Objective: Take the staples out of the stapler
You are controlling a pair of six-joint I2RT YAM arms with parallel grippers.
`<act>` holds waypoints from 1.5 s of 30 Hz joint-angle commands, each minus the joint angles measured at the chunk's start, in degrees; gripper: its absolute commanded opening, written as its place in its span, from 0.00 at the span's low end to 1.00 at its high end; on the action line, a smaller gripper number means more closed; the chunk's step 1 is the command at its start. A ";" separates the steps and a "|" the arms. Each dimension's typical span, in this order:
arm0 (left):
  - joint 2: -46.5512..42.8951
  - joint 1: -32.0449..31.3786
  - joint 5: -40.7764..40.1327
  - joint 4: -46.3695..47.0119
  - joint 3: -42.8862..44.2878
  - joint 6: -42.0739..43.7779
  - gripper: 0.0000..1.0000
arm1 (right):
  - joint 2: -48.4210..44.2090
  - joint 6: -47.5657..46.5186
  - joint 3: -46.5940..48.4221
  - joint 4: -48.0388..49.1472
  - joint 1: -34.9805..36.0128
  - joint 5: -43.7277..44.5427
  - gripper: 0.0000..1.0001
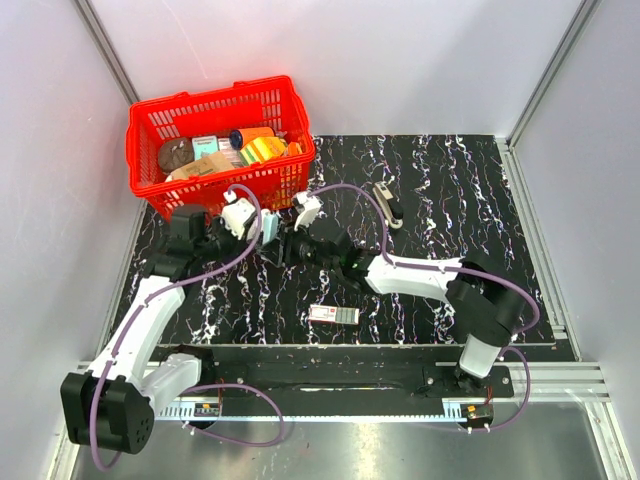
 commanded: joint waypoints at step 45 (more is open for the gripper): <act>-6.37 -4.19 7.28 -15.54 8.12 3.43 0.72 | 1.80 -7.87 12.74 -36.20 -2.74 10.69 0.00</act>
